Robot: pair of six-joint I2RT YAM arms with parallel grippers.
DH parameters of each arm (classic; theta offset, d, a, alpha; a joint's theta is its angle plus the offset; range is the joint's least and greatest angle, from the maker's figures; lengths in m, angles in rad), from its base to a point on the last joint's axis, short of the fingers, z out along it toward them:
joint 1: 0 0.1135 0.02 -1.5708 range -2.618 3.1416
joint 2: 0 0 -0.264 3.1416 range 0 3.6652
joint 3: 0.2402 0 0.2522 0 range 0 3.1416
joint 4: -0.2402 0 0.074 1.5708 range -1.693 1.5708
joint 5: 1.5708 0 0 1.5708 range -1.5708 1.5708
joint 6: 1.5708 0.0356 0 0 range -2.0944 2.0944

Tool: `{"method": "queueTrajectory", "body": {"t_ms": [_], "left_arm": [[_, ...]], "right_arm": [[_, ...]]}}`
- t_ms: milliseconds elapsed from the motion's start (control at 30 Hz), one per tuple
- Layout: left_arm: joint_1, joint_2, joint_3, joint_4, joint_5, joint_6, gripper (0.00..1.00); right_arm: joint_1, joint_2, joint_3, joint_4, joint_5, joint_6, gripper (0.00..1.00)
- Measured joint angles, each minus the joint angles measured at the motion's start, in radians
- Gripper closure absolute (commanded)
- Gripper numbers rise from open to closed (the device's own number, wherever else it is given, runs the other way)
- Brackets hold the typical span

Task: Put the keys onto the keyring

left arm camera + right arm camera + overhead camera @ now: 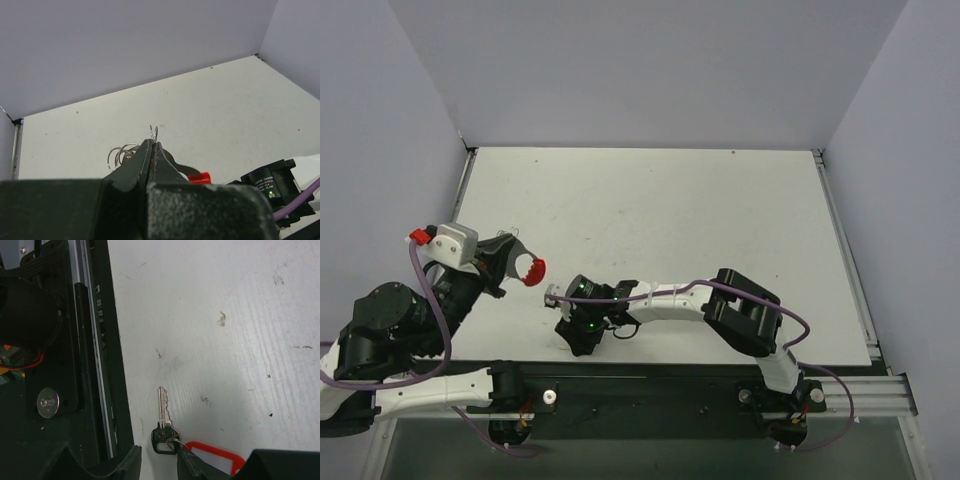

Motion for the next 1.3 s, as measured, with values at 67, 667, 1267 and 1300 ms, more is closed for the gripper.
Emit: {"method": "queueTrajectory", "body": {"t_ms": [67, 667, 1267, 1300], "left_arm": [[0.000, 0.008, 0.007, 0.000, 0.002, 0.002, 1.00], [0.000, 0.070, 0.027, 0.003, 0.044, 0.002, 1.00], [0.000, 0.081, 0.042, 0.005, 0.051, 0.002, 1.00], [0.000, 0.082, 0.042, 0.004, 0.052, 0.002, 1.00]], "right_arm": [[0.000, 0.000, -0.019, 0.004, 0.003, -0.002, 0.65], [0.000, -0.013, -0.057, 0.080, 0.031, -0.013, 0.54], [-0.055, -0.106, -0.098, 0.066, 0.032, -0.045, 0.48], [-0.057, -0.098, -0.095, 0.066, 0.031, -0.045, 0.49]]}}
